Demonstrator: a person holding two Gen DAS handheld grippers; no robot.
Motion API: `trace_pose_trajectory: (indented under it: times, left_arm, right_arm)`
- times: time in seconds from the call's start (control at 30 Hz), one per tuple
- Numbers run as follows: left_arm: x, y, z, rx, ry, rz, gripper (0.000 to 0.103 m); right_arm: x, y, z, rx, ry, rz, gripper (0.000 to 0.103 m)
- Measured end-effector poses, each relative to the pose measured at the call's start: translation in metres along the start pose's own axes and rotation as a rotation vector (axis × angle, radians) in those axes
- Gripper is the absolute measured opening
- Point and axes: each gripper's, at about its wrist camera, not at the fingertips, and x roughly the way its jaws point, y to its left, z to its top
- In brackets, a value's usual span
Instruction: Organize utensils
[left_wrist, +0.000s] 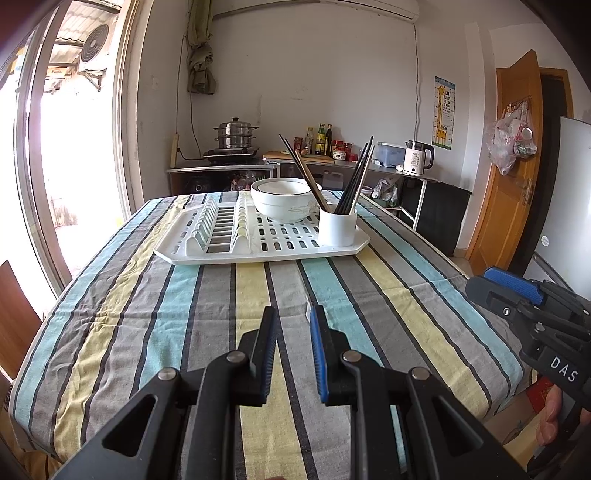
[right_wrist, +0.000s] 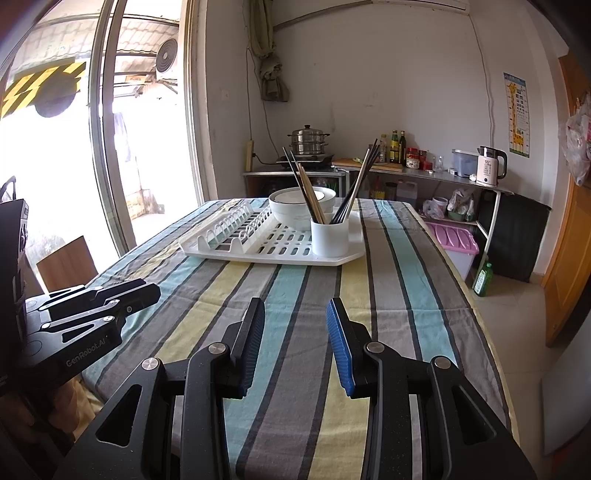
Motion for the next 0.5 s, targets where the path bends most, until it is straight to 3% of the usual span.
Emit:
trace_pose_trajectory:
  times: [0.5]
  left_arm:
    - [-0.0004,0.0008,-0.0007,-0.011,-0.006,0.0,0.019]
  right_arm:
    - [-0.0006,0.0003,-0.0005,0.0,0.002,0.0,0.036]
